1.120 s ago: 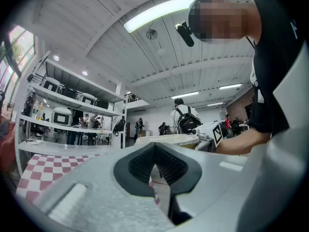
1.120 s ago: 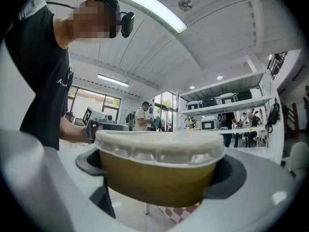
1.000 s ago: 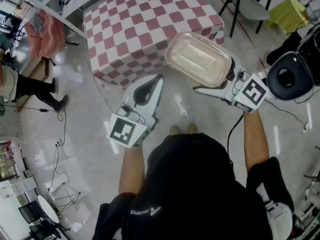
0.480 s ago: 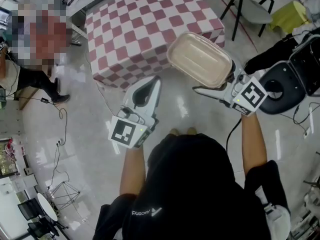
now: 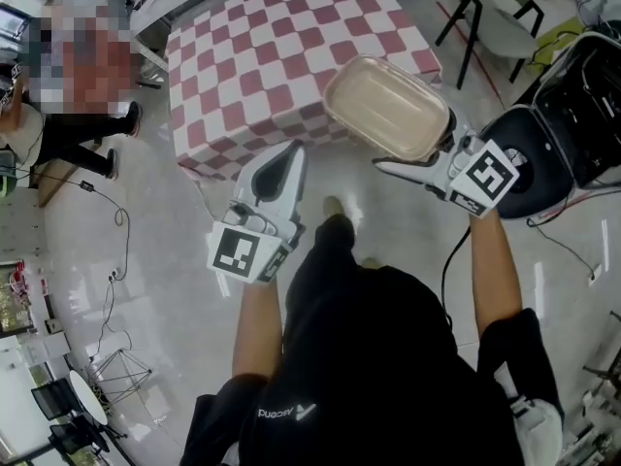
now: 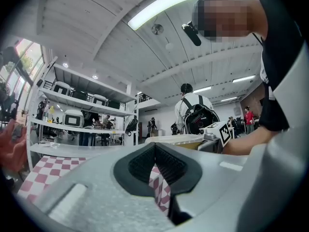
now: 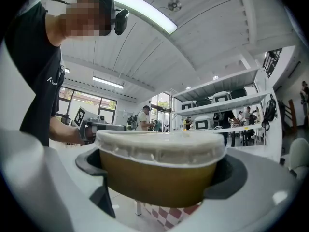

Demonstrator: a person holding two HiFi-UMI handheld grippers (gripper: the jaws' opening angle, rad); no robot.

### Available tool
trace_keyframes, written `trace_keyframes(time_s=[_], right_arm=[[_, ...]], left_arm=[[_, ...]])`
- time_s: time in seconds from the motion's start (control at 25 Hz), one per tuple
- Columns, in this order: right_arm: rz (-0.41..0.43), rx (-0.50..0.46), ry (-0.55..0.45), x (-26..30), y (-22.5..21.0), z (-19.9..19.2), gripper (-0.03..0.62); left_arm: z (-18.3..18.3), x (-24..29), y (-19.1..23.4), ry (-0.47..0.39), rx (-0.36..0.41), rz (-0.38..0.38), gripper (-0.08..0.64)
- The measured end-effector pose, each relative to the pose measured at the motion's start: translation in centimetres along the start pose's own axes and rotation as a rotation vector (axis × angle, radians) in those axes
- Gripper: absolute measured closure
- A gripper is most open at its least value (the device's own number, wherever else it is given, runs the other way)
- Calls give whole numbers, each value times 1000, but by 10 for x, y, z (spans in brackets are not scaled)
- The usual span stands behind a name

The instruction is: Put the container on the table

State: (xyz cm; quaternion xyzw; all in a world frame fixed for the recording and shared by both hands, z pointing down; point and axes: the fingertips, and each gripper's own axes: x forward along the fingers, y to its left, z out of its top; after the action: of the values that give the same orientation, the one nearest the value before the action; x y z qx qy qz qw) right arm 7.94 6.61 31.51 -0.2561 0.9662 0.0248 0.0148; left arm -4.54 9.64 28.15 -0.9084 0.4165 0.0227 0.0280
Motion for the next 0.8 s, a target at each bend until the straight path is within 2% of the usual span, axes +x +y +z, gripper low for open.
trace_keyframes(time_s=[0.12, 0.28, 0.48, 0.8], right_arm=[[11, -10, 12, 9, -7, -5, 11], [25, -2, 25, 56, -47, -22, 11], [17, -4, 55, 74, -67, -22, 11], [-4, -3, 132, 141, -157, -51, 11]], left_arm=[[-4, 6, 10, -8, 6, 8, 551], [-19, 37, 66, -23, 1, 15, 551], [-18, 54, 94, -30, -12, -2, 551], [-41, 121, 174, 1, -6, -31, 551]])
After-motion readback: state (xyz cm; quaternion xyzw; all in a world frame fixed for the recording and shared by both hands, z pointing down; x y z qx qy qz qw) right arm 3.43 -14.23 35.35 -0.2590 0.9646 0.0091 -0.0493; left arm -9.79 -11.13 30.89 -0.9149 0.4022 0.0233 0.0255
